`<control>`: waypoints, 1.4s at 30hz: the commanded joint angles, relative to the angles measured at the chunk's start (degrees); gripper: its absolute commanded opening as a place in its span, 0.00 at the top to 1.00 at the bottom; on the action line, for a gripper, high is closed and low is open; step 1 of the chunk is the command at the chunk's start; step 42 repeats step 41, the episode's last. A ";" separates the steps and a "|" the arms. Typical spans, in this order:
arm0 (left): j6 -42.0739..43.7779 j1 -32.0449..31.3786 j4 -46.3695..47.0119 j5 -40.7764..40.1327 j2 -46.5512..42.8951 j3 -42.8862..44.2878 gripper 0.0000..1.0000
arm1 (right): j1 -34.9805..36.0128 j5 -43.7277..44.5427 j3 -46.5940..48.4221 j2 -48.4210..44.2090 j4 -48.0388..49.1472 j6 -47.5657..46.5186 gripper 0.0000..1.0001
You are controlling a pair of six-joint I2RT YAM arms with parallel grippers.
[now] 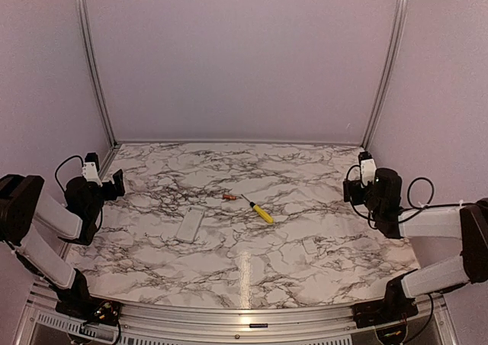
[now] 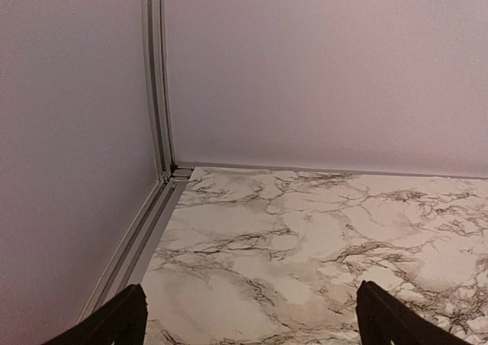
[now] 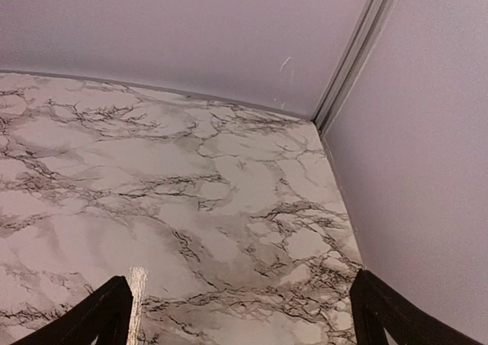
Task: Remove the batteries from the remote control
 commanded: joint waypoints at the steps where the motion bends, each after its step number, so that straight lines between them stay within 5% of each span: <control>1: -0.42 0.16 1.32 0.23 0.28 -0.32 0.01 | -3.42 -6.86 -4.24 1.00 15.93 -1.09 0.01; 19: -0.42 0.16 1.34 0.20 0.27 -0.32 0.01 | -11.78 -13.92 -11.52 19.07 48.27 4.43 0.01; 42: -0.40 0.16 1.32 0.23 0.28 -0.32 0.01 | -11.22 -13.52 -11.14 19.38 47.87 3.25 0.01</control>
